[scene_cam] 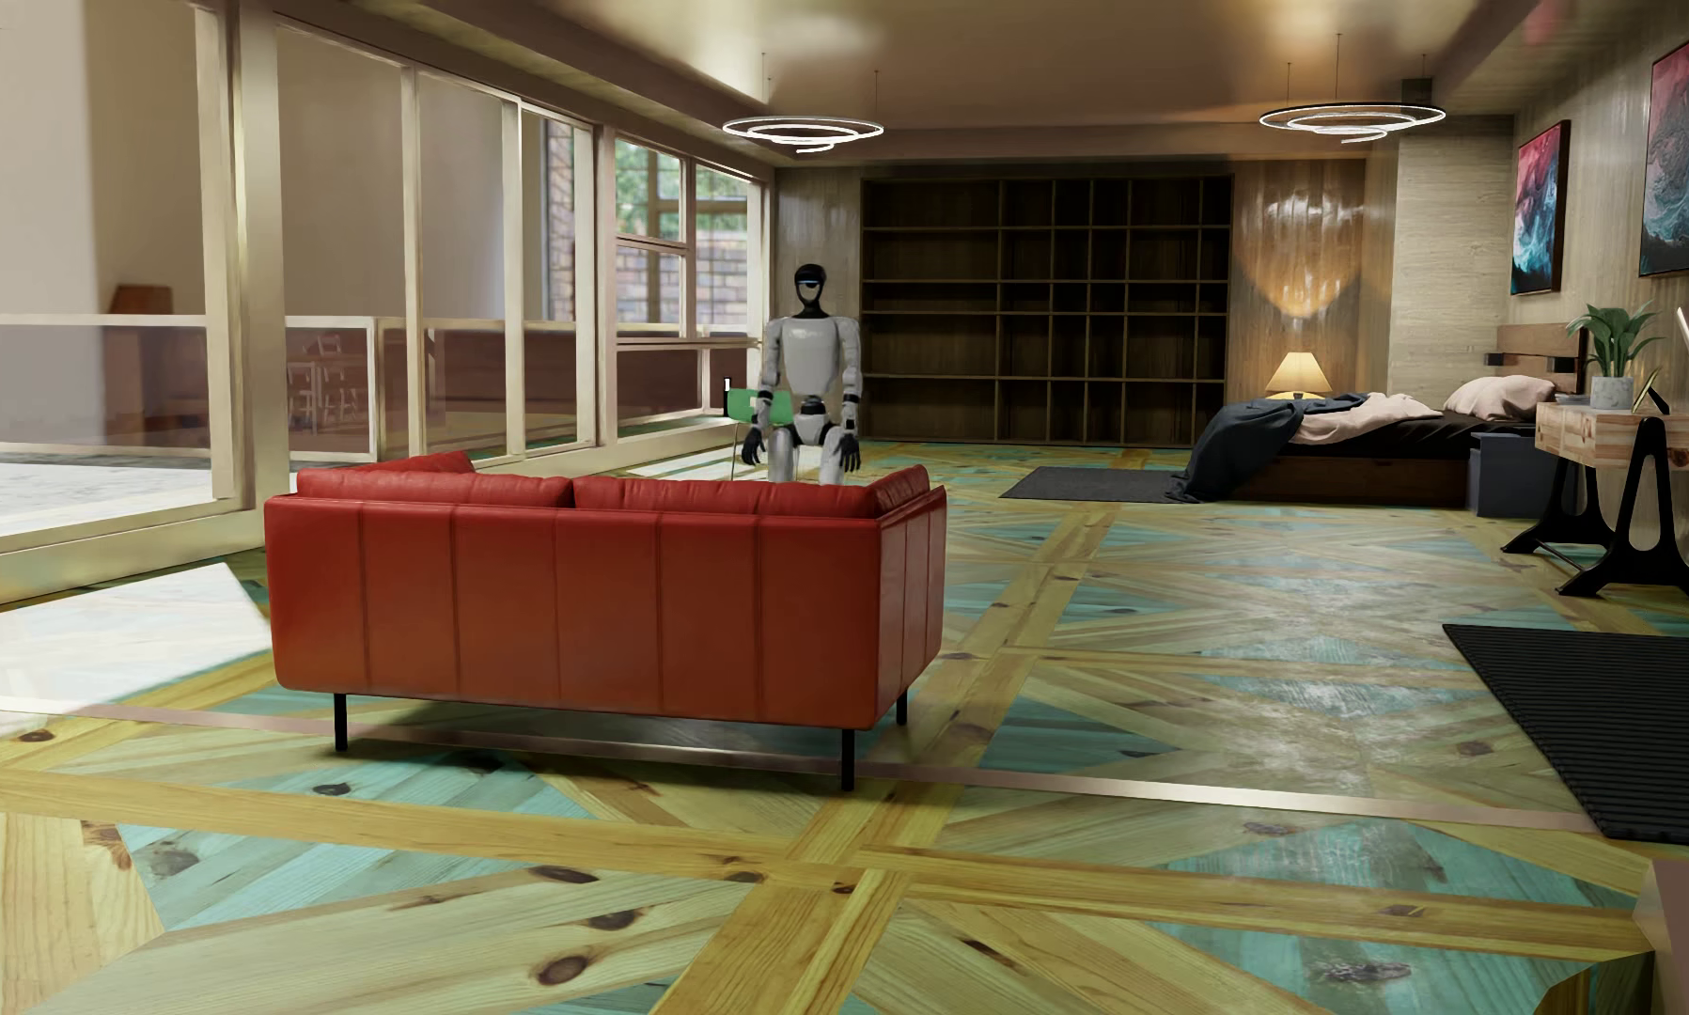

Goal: Move towards the sofa

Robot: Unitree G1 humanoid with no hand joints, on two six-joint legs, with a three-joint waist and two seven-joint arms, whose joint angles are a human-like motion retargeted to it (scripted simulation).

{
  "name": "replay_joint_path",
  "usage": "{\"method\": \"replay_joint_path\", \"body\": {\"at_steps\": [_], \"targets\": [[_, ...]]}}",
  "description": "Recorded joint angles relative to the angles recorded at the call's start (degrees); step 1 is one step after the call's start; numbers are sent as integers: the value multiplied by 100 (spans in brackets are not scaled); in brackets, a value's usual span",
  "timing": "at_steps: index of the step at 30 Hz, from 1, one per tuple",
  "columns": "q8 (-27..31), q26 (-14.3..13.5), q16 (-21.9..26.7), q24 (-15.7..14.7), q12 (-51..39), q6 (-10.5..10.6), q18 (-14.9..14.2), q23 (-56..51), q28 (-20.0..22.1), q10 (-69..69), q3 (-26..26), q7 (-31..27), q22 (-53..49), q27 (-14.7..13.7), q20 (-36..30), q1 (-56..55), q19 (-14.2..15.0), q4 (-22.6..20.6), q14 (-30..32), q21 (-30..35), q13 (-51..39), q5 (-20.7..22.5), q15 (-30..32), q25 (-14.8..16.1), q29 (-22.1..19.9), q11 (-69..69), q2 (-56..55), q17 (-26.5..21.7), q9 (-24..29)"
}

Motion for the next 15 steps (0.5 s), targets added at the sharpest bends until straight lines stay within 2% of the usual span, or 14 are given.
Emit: {"method": "replay_joint_path", "body": {"at_steps": [1,2,3,4,5,6,7,8,9,11,12,13,14,15], "targets": [[38,-81,-18,38,-167,-82,52,-50,43,77,-19,78,-88,-114,-14,158,3,-118,-210,120,73,-266,32,-66,159,711,-498,-140,31],[126,-137,-40,60,-363,-161,67,-153,87,177,-57,112,-182,-195,-48,305,23,-253,-428,149,177,-499,-484,-96,161,1215,-984,-277,70],[93,-205,-36,89,-596,-229,65,-283,123,235,-106,88,-213,-137,-82,486,-138,-377,-631,68,309,-755,-1031,-52,3,1437,-1404,-300,105],[0,-232,-54,125,-858,-286,66,-423,137,310,-173,24,-226,-34,-135,660,-499,-502,-824,-137,488,-970,-1627,75,-224,1396,-1753,-278,135],[-52,-270,-38,158,-1100,-326,78,-506,135,350,-252,-86,-247,65,-190,853,-821,-602,-980,-376,633,-1035,-2095,263,-431,1076,-2047,-210,157],[-60,-297,-29,174,-1339,-346,87,-553,126,344,-330,-214,-278,135,-235,1054,-919,-666,-1093,-570,747,-976,-2498,430,-557,512,-2268,-129,169],[-18,-323,-28,159,-1548,-348,91,-563,129,300,-402,-338,-339,178,-256,1257,-994,-702,-1172,-673,816,-835,-2630,519,-591,-214,-2453,-72,172],[25,-357,-42,105,-1711,-340,92,-548,158,234,-459,-439,-440,200,-255,1448,-1019,-732,-1234,-685,844,-707,-2664,517,-558,-1073,-2577,-57,169],[-75,-410,-52,23,-1823,-327,90,-524,210,95,-498,-530,-580,205,-255,1654,-1034,-745,-1254,-642,839,-630,-2434,454,-482,-2005,-2654,-50,161],[-474,-584,-69,-176,-1901,-292,89,-532,317,-258,-543,-701,-886,184,-358,2084,-842,-781,-1253,-592,825,-510,-2072,330,-304,-3937,-2637,-27,136],[-656,-678,-81,-256,-1892,-275,94,-572,339,-352,-563,-792,-988,168,-475,2289,-680,-822,-1291,-636,846,-457,-2140,316,-251,-4556,-2679,-14,121],[-670,-743,-87,-290,-1862,-256,98,-615,342,-364,-590,-888,-1024,160,-615,2478,-333,-856,-1354,-704,880,-412,-2277,318,-237,-4746,-2745,10,104],[-511,-758,-82,-274,-1798,-231,74,-642,349,-329,-627,-985,-996,171,-743,2663,-404,-858,-1365,-773,917,-331,-2116,318,-254,-4680,-2722,60,84],[-307,-707,-76,-232,-1694,-189,24,-642,382,-245,-665,-1068,-907,195,-827,2907,-799,-814,-1352,-833,954,-204,-1771,312,-288,-4324,-2724,139,65]]}}
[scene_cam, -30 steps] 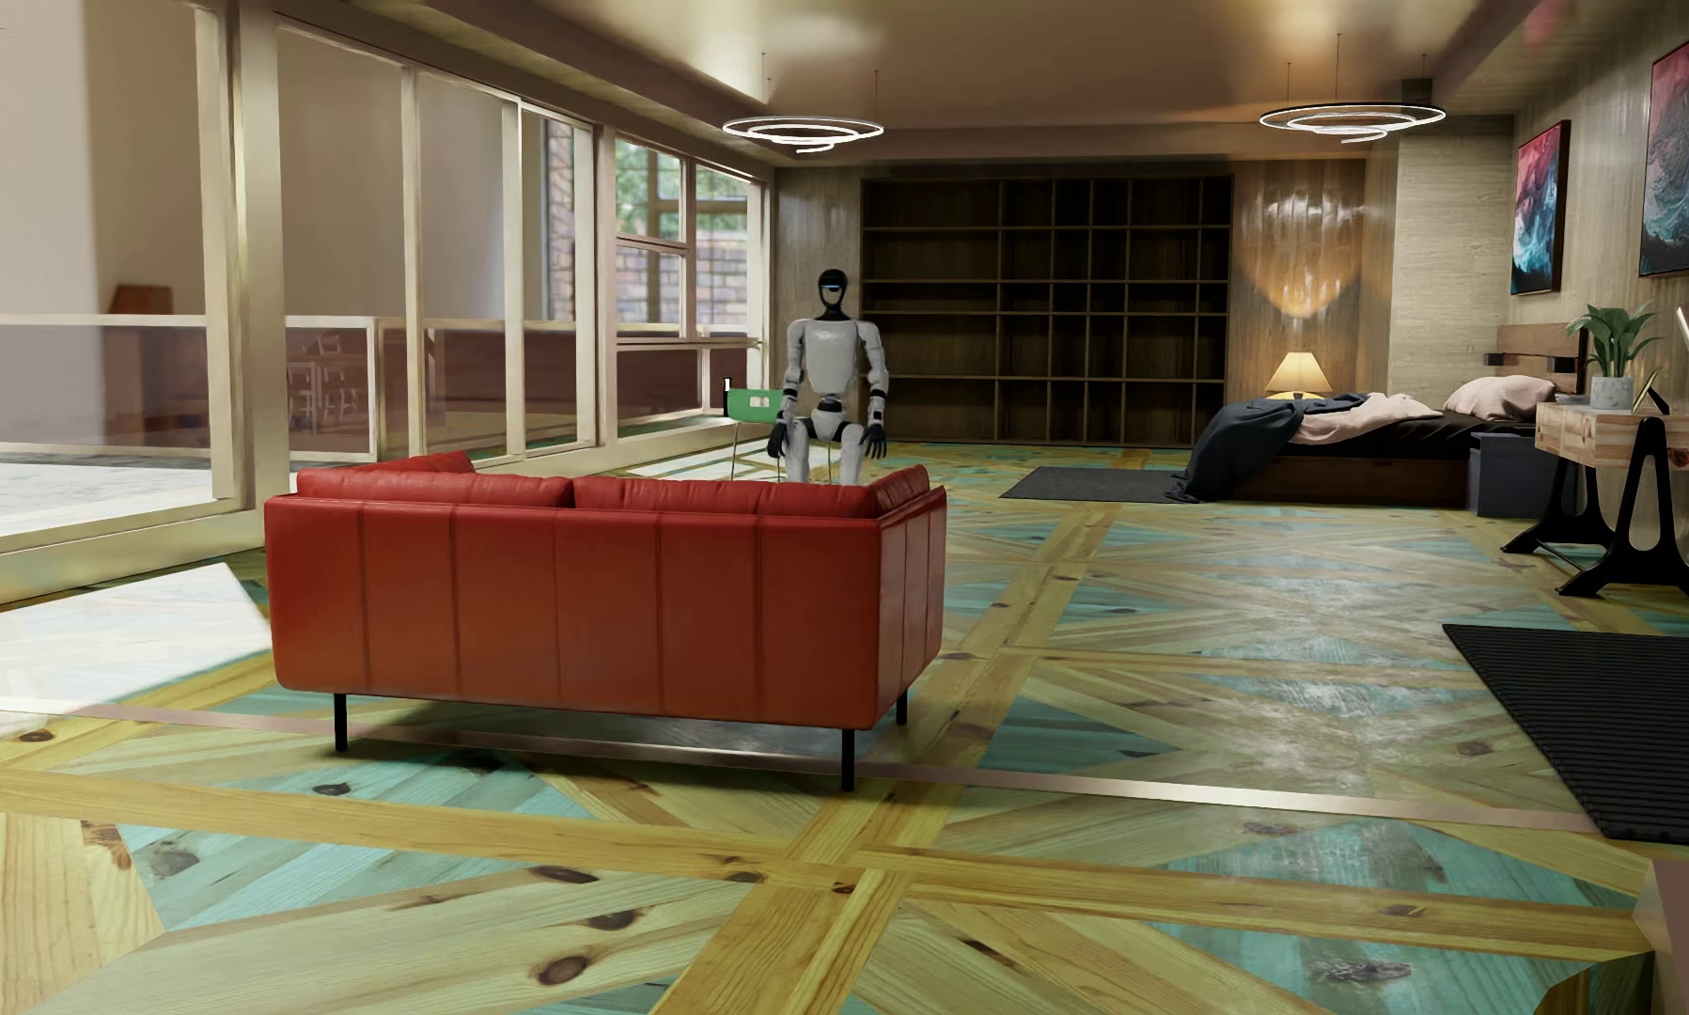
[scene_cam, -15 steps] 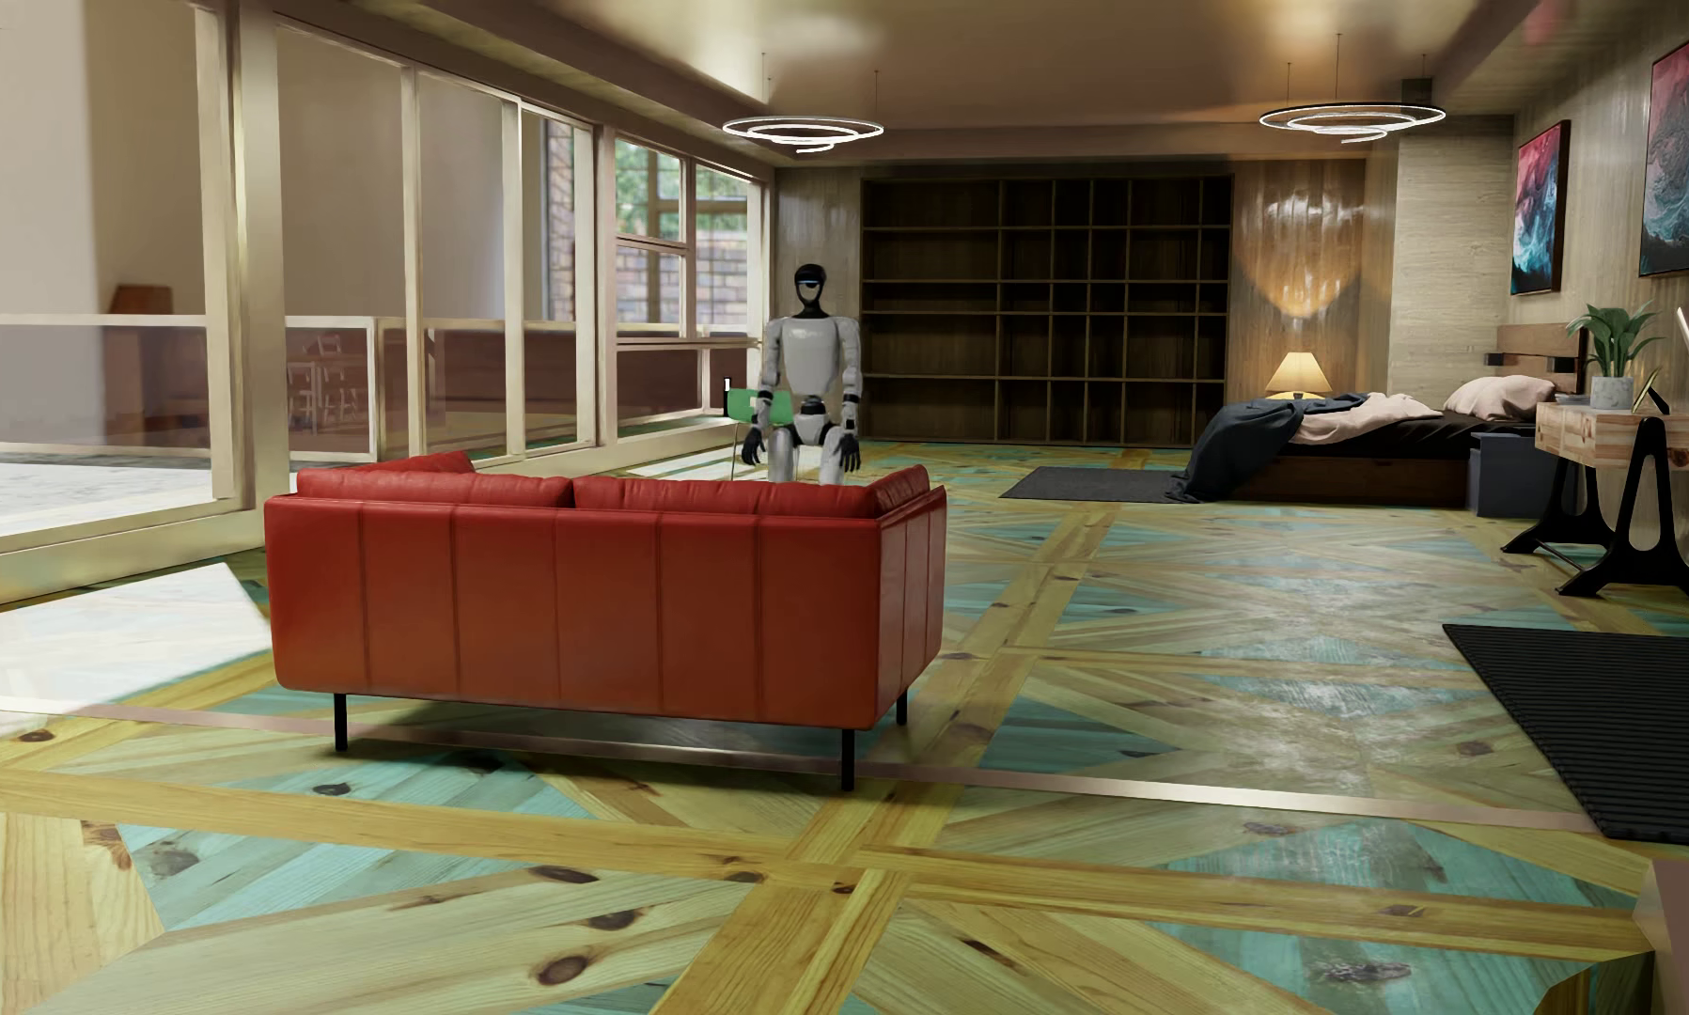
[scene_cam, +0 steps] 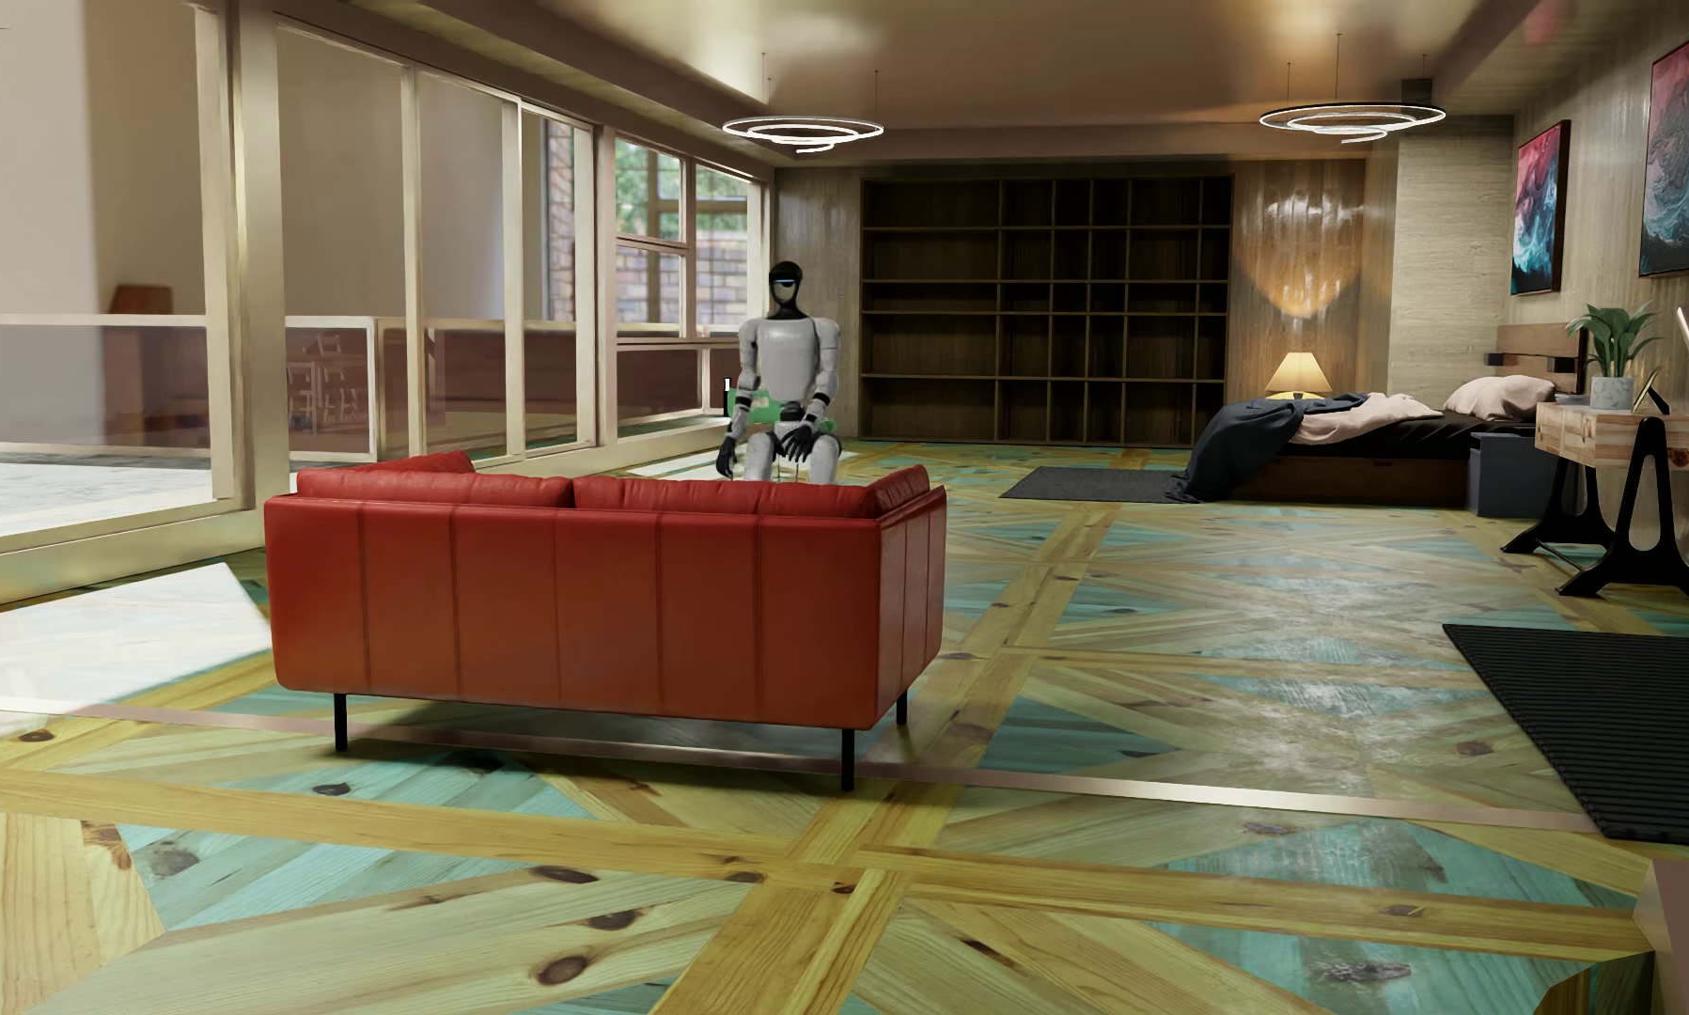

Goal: Move towards the sofa

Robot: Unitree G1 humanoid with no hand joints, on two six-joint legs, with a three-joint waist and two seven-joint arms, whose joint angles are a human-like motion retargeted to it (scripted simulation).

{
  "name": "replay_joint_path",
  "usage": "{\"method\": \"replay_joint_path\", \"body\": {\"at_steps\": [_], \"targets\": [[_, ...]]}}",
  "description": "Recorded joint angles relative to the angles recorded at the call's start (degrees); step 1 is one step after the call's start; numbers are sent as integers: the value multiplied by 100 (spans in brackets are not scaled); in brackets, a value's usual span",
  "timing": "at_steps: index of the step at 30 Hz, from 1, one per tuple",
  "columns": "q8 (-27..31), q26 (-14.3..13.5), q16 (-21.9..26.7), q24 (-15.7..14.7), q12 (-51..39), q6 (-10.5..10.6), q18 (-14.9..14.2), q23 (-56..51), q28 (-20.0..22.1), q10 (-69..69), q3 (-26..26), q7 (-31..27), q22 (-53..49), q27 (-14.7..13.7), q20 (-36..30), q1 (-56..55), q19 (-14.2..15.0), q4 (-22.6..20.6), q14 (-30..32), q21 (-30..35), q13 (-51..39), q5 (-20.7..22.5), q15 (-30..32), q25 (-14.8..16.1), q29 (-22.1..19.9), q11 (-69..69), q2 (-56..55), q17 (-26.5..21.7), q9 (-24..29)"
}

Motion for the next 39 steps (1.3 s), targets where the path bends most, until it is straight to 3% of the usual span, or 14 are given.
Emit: {"method": "replay_joint_path", "body": {"at_steps": [2,3,5,6,9,10,13,15,20,22,25,29,33,39], "targets": [[-49,345,-44,18,317,159,-276,121,107,377,-41,-140,370,59,46,316,-674,177,395,-89,30,170,479,-42,-74,544,220,155,-52],[-143,586,-67,-8,490,270,-716,239,74,777,-55,-252,631,100,115,286,-855,299,769,-140,9,280,340,-75,-98,717,346,225,-85],[-460,695,134,227,676,459,-1876,386,-587,2395,-102,-485,1058,195,-156,-316,-1095,442,1917,-339,-132,452,-55,-71,-67,846,700,405,-109],[-672,524,395,494,684,518,-1902,370,-1025,3359,-179,-164,1107,178,-463,-821,-1125,561,2520,-409,-203,485,-252,-47,-71,898,856,511,-101],[-1088,146,1187,580,846,704,-1914,390,-1414,5328,-228,-130,578,-256,-583,-2426,-1046,1177,1974,-151,-429,668,-829,-199,-279,964,1439,540,-43],[-1102,216,1347,294,1008,766,-1903,494,-1247,5454,-166,-158,345,-345,-241,-2875,-1041,1496,1622,-38,-627,776,-1003,-309,-302,998,1644,494,-17],[-893,831,1191,-617,1397,885,-998,620,-322,4186,112,360,-75,-401,983,-3743,-1001,2323,393,134,-1120,1088,-1343,-446,-343,953,2282,435,31],[-697,1036,982,-887,1508,901,-723,555,15,2370,297,682,-201,-423,1383,-3938,-959,2455,639,229,-1387,1196,-1407,-440,-376,726,2688,362,11],[-175,915,655,-369,1703,843,-840,246,-154,-595,553,401,-119,-589,1127,-3836,-807,2076,1529,509,-1610,1277,-1522,-227,-423,227,3656,238,-20],[55,1148,369,-232,1818,768,-752,251,7,-294,595,441,55,-511,1227,-3641,-772,2028,2242,534,-1504,1166,-1383,-181,-456,329,3984,234,-48],[204,1618,18,1,1738,494,-849,512,8,-226,611,803,552,-185,1280,-3206,-816,1891,1987,391,-1135,766,-402,-115,-360,1027,3915,297,-136],[-420,1022,22,116,1347,156,-588,379,-514,206,570,1342,570,-560,1010,-3043,15,1718,1374,951,-830,-325,935,-476,479,3885,2456,-225,-80],[-728,569,404,474,531,-147,-431,38,-858,416,422,1646,682,-169,565,-2733,321,1453,925,423,-450,-1024,309,-135,-55,5308,1171,-195,-10],[-1690,664,656,201,-266,-174,-393,-136,-430,330,309,1695,385,-197,915,-2211,341,1465,569,257,-316,-1549,-546,-81,23,2173,1291,-58,-69]]}}
